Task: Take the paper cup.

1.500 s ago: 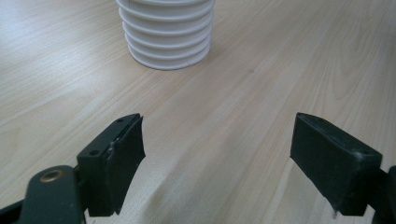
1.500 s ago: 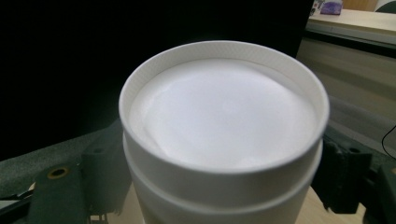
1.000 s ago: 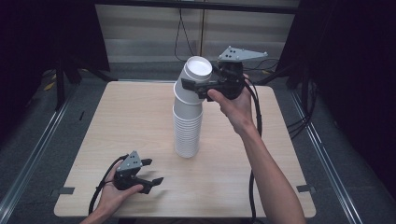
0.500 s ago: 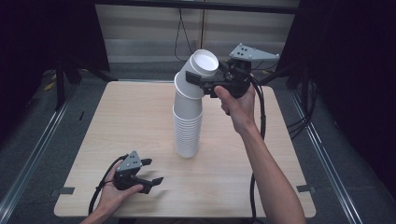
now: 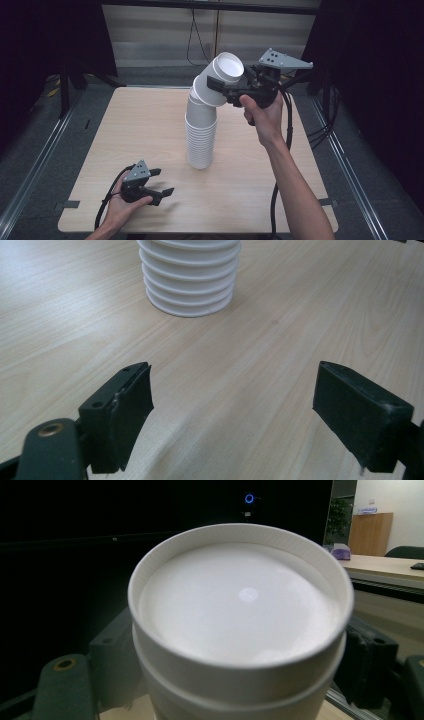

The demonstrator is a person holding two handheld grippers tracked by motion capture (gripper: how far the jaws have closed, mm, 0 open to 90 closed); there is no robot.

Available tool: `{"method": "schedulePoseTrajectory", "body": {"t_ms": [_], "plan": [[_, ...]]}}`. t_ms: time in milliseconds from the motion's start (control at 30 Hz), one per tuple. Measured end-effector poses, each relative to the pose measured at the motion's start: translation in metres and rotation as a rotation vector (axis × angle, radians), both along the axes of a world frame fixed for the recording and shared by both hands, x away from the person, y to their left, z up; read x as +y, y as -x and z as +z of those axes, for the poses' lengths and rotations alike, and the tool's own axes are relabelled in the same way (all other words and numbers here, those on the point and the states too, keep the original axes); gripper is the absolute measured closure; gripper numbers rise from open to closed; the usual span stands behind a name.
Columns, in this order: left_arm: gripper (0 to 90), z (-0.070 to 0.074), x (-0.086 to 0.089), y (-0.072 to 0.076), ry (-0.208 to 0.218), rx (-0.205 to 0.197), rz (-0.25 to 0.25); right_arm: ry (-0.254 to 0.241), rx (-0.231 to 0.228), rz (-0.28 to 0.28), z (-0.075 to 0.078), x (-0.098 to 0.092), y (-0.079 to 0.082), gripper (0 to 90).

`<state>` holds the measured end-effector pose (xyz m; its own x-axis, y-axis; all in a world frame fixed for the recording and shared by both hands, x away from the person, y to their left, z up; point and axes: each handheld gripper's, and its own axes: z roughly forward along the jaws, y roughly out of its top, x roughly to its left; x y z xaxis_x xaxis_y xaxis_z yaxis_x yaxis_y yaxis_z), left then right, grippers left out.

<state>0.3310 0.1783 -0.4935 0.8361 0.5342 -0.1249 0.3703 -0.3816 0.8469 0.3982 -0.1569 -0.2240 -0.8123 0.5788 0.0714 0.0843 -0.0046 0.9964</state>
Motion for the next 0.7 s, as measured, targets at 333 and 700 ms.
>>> {"method": "schedulePoseTrajectory", "body": {"t_ms": [333, 700], "plan": [[15.8, -0.001, 0.0, -0.001, 0.002, 0.017, 0.001, 0.014, -0.01, -0.043, 0.001, -0.021, 0.011, 20.1], [16.1, -0.001, -0.003, 0.001, 0.054, 0.015, -0.015, 0.037, 0.011, -0.076, -0.008, -0.039, 0.023, 20.2]]}}
